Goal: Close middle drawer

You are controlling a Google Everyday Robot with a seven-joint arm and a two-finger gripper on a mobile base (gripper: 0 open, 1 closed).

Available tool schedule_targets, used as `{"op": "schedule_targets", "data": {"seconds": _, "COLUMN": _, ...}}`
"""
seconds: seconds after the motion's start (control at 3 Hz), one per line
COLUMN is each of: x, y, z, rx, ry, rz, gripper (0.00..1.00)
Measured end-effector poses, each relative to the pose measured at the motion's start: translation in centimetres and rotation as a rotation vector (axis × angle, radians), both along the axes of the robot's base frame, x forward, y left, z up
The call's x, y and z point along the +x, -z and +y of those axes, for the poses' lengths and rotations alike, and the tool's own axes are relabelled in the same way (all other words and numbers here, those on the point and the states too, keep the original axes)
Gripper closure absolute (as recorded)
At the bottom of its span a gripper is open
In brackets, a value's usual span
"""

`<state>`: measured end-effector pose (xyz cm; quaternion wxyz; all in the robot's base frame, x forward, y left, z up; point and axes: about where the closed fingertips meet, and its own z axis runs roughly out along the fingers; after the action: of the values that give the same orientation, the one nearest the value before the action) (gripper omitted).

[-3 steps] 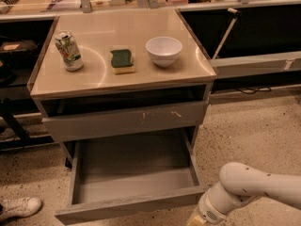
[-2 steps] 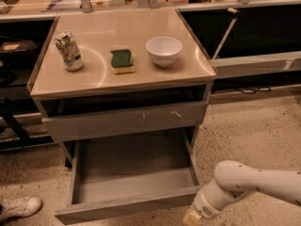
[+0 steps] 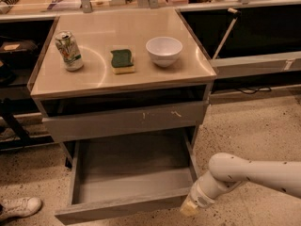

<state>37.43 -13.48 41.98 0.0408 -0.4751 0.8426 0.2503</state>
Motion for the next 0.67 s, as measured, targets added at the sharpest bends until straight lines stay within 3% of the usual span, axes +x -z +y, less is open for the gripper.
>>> {"op": "schedule_targets", "data": {"seconds": 0.33, "x": 1.2, "y": -0.15, "z": 0.17, "rx": -0.005, "ry": -0.012, "rz": -0.017, "gripper": 1.0}}
{"op": "schedule_targets", "data": {"seconds": 0.67, "x": 1.21, "y": -0.15, "z": 0.17, "rx": -0.005, "ry": -0.012, "rz": -0.017, "gripper": 0.81}}
